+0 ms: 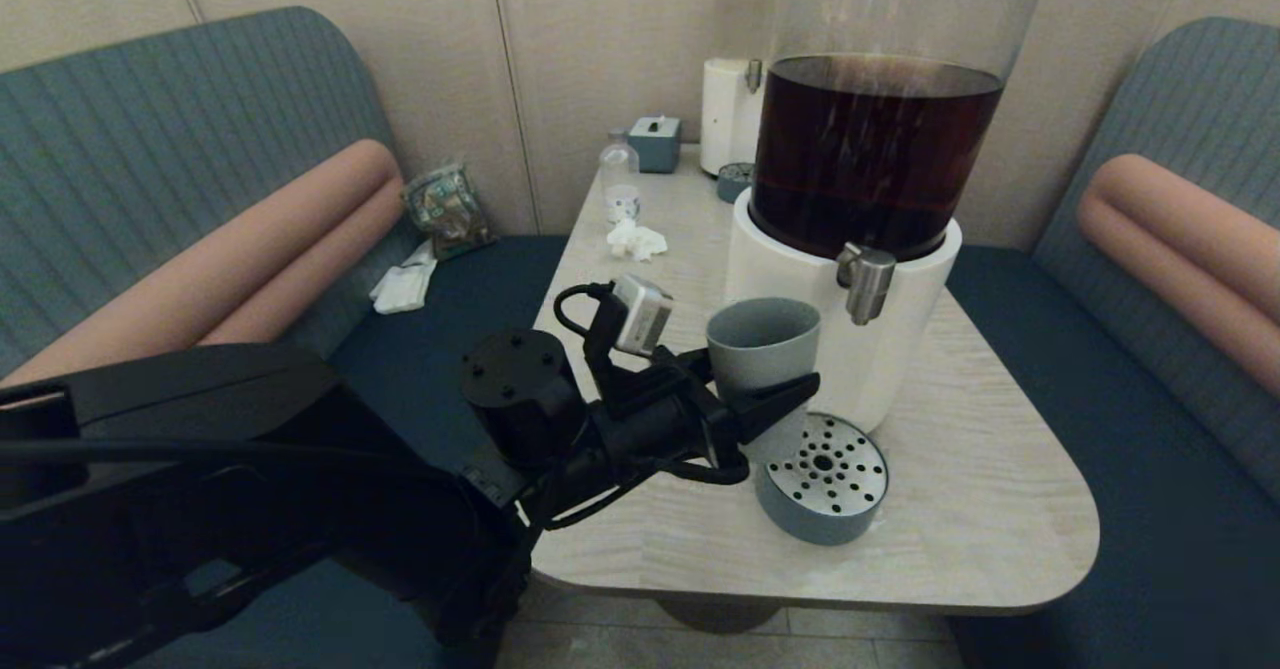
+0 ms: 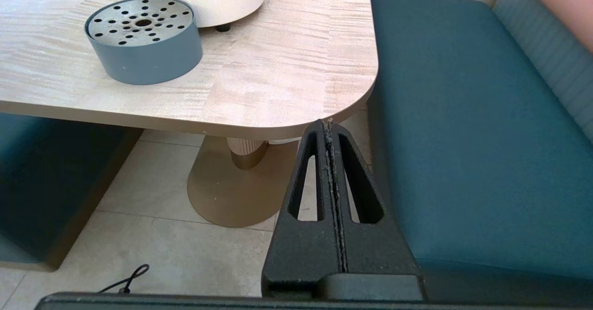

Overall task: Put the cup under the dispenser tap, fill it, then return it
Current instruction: Place it under the water dispenser

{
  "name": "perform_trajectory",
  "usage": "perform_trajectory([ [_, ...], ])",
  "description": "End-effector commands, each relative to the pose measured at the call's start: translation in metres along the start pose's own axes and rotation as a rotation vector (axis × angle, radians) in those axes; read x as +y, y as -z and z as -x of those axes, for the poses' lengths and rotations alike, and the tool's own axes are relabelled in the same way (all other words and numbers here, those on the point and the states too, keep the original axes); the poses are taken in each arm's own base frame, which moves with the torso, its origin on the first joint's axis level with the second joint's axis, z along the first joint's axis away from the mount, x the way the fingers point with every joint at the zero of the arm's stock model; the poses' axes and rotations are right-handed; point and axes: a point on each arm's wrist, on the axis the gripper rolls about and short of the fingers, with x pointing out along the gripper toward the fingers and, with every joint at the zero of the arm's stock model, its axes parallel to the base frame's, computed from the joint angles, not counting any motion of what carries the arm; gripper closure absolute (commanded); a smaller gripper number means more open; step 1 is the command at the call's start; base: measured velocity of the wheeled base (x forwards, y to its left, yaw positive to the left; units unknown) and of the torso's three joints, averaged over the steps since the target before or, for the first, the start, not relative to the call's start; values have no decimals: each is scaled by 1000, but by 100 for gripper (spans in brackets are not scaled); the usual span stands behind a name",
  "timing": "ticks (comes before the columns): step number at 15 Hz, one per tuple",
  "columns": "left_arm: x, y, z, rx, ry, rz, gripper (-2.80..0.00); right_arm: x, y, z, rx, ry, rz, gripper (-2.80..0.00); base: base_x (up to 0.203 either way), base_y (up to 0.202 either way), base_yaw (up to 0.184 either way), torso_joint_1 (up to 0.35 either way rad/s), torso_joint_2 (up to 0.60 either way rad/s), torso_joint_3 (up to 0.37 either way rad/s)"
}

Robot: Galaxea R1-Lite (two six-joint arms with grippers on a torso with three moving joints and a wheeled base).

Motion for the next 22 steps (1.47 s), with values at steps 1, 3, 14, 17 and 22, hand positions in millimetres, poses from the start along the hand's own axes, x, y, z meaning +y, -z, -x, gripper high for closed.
perform_trajectory([
  [1, 2, 16, -11, 8, 16, 9, 0, 0, 0, 0, 0, -1, 0, 0, 0, 0, 0, 0, 0, 0],
  [3, 6, 20, -22, -12, 21, 2, 0, 0, 0, 0, 0, -1, 0, 0, 0, 0, 0, 0, 0, 0],
  [14, 21, 61, -44, -5, -18, 28, 0, 0, 0, 0, 0, -1, 0, 0, 0, 0, 0, 0, 0, 0],
  [17, 24, 68, -47, -2, -19, 29, 0, 0, 0, 0, 0, -1, 0, 0, 0, 0, 0, 0, 0, 0],
  [22, 30, 83, -52, 2, -19, 31, 0, 0, 0, 0, 0, -1, 0, 0, 0, 0, 0, 0, 0, 0],
])
